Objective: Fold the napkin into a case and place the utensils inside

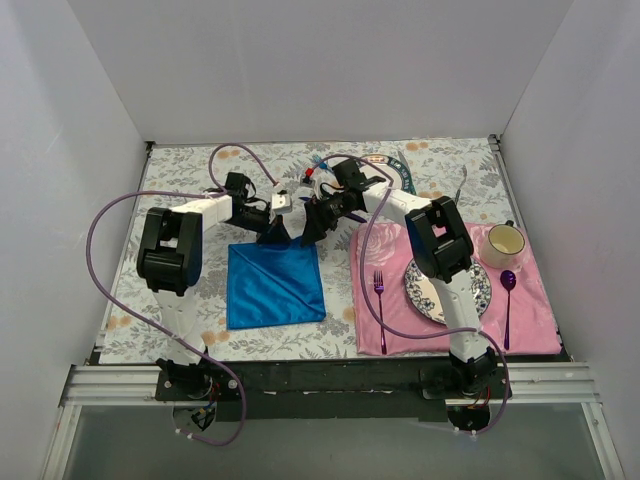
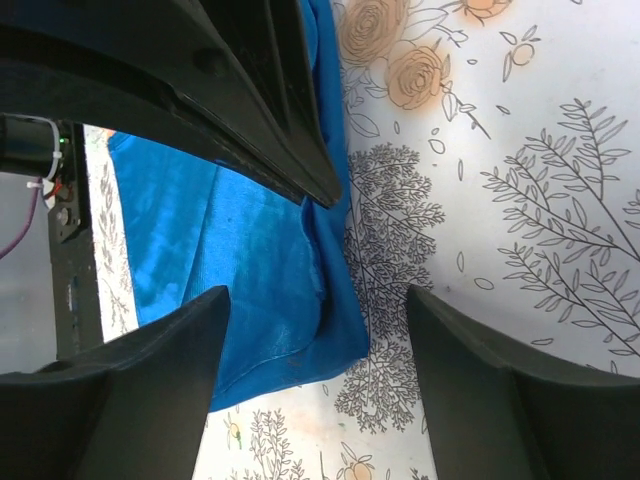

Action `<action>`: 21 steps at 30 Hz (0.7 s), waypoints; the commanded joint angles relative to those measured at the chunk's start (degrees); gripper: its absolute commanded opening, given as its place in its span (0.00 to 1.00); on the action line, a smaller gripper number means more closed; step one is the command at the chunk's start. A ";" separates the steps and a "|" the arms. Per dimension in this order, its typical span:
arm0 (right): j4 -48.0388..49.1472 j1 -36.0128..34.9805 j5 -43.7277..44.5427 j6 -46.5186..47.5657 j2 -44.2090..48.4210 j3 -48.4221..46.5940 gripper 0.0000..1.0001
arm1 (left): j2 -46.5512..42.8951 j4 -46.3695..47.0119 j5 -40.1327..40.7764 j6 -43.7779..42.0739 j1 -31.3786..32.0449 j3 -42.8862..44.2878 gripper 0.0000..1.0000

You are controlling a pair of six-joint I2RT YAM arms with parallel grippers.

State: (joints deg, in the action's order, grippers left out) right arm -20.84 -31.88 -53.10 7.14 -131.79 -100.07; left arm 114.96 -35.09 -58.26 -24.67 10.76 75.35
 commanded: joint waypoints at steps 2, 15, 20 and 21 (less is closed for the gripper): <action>1.15 -0.03 -3.59 -2.57 -0.66 -1.79 0.71 | -3.95 1.25 0.69 -1.00 0.66 -1.08 0.00; -0.17 -0.11 -1.83 -1.95 -2.16 -2.58 0.36 | -5.79 4.07 1.39 -0.56 1.01 -3.10 0.00; 0.97 -0.29 -2.71 -1.78 -1.20 -2.76 0.01 | -6.41 3.37 2.97 4.26 0.84 -1.53 0.26; 1.41 -0.29 -2.80 -1.51 -0.24 -2.32 0.01 | -6.50 0.84 2.54 5.41 -0.56 -0.83 0.38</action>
State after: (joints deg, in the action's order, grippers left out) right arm -20.91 -31.90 -54.24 4.82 -132.92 -100.40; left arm 112.92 -31.68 -55.72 -23.11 11.53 72.53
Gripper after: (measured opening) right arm 0.037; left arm 0.234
